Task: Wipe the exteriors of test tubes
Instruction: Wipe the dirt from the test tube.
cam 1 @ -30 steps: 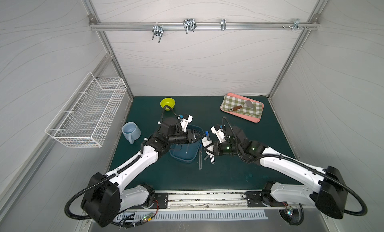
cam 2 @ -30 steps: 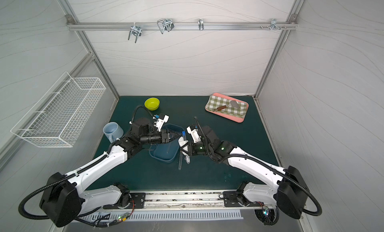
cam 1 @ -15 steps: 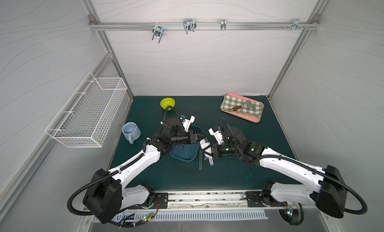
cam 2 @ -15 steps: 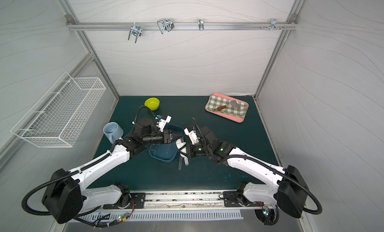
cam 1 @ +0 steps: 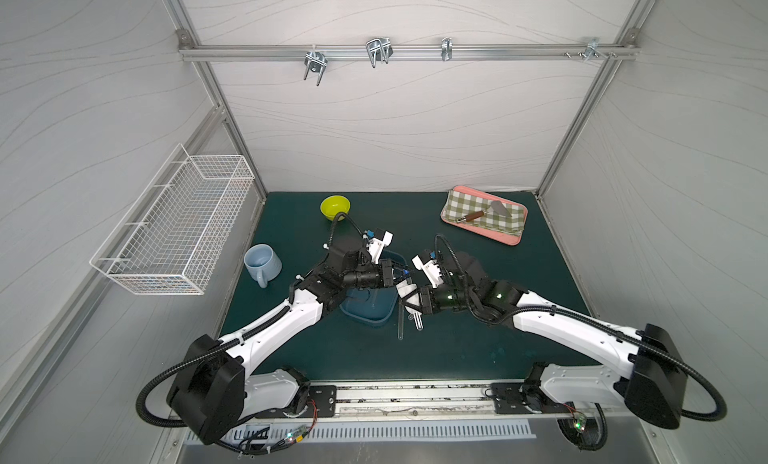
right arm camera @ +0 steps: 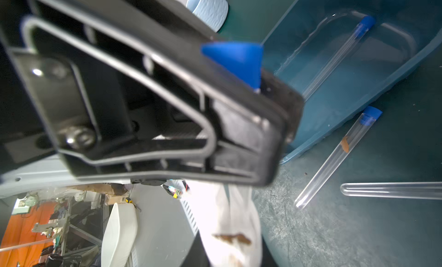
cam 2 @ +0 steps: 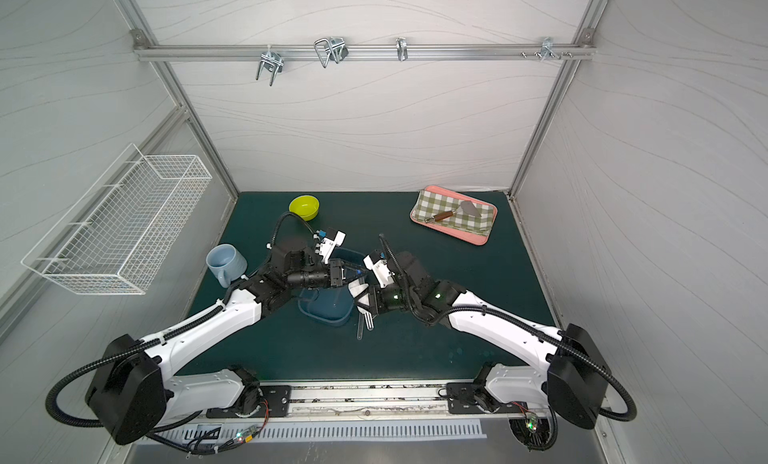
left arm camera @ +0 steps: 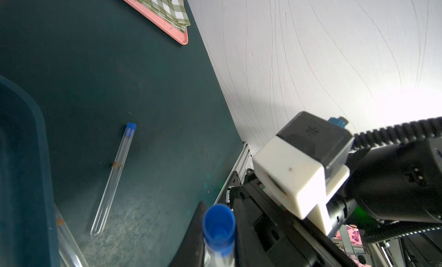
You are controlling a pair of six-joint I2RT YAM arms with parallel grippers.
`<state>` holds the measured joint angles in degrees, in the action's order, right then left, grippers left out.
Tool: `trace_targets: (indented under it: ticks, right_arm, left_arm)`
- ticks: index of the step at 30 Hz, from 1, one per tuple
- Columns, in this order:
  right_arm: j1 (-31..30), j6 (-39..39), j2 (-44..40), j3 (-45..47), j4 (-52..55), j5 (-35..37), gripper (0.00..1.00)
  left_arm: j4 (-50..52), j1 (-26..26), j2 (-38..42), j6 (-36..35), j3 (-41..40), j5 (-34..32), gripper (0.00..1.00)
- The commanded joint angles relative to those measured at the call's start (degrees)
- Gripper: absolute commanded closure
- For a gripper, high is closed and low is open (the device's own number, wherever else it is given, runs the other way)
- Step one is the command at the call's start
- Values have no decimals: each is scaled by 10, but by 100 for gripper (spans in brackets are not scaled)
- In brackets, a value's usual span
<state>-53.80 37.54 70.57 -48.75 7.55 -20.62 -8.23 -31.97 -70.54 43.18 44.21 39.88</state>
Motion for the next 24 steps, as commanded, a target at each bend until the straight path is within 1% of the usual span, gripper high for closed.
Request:
trace_targets:
  ticks: [1,5,11,15,19,24]
  right_arm:
    - [-6,-1,0,-14,-15,-12,83]
    - [-6,2,-2,-9,-17,-10,83]
    - [1,6,-7,-10,-30,14,81]
    - [29,-8,17,-45,-40,-12,78]
    - [46,-25,44,-77,-36,-34,78]
    - [44,-21,41,-65,-37,-47,79]
  left_arm:
    - [-23,-2,-1,-9,16,-11,88]
    - [-26,-1,1,-8,13,-18,95]
    - [-24,-1,2,-6,11,-16,97]
    - [-25,-2,5,-2,8,-15,98]
    - [-25,-2,8,1,9,-15,98]
    - [-18,-1,12,0,8,-23,98]
